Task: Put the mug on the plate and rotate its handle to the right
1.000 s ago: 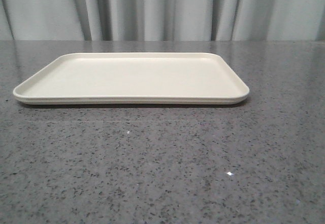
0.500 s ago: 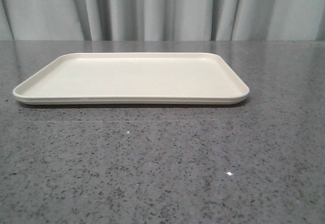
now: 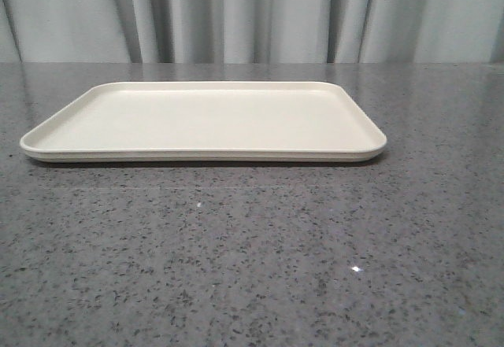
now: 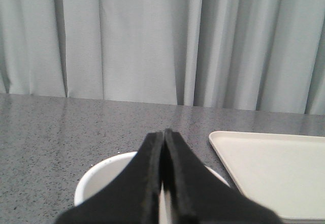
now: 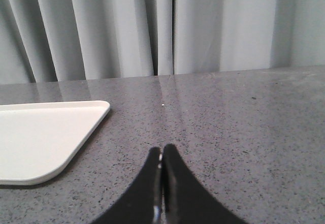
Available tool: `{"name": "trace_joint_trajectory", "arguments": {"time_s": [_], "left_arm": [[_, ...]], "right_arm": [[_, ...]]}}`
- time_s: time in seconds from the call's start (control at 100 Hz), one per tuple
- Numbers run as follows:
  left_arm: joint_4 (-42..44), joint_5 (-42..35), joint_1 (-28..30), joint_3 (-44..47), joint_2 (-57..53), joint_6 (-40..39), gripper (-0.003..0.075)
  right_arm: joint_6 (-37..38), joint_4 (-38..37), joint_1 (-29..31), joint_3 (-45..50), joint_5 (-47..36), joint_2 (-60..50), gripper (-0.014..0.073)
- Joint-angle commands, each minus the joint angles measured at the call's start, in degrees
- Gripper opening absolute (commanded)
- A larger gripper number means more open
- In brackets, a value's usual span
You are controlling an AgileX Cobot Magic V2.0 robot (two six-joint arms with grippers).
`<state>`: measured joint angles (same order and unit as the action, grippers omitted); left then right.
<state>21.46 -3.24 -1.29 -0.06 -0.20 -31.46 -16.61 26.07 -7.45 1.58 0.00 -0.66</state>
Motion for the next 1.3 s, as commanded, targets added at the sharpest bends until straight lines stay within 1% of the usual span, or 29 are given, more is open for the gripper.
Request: {"name": "trace_joint_trajectory", "arguments": {"time_s": [0.0,0.81,0.97,1.06,1.18,1.29], "left_arm": [[-0.5,-4.3,-0.2,0.6,-1.8,-0.2,-0.002],[-0.5,-4.3,-0.2,0.6,-1.8,-0.2,-0.002],[-0.5,-7.3,-0.2,0.5,-1.8,-0.2,-0.002],[-0.6,-9.1,-0.2,-0.3,-1.8,-0.2,-0.002],[-2.7,-8.7,-0.2,-2.4,-1.7,-0.3,-0.002],[-2.7,-8.0,-0.2,-5.4,-1.7,-0.3,-0.002]], "right_arm": [[-0.5,-0.5,0.3,0.0,-4.2,-1.2,-0.0059],[-0.5,-0.5,0.3,0.0,-6.1,-1.2,-0.0059],[-0.5,-0.5,0.3,-0.2,-8.4,-1.2,-0.0059],[-0.5,-0.5,0.3,-1.5,-8.2,-1.1,-0.0059],[-0.5,-0.5,0.3,-4.8,-7.7,-1.0,-0.0059],[-0.5,-0.5,0.3,-8.7,-6.1,-0.1,-0.0059]]}}
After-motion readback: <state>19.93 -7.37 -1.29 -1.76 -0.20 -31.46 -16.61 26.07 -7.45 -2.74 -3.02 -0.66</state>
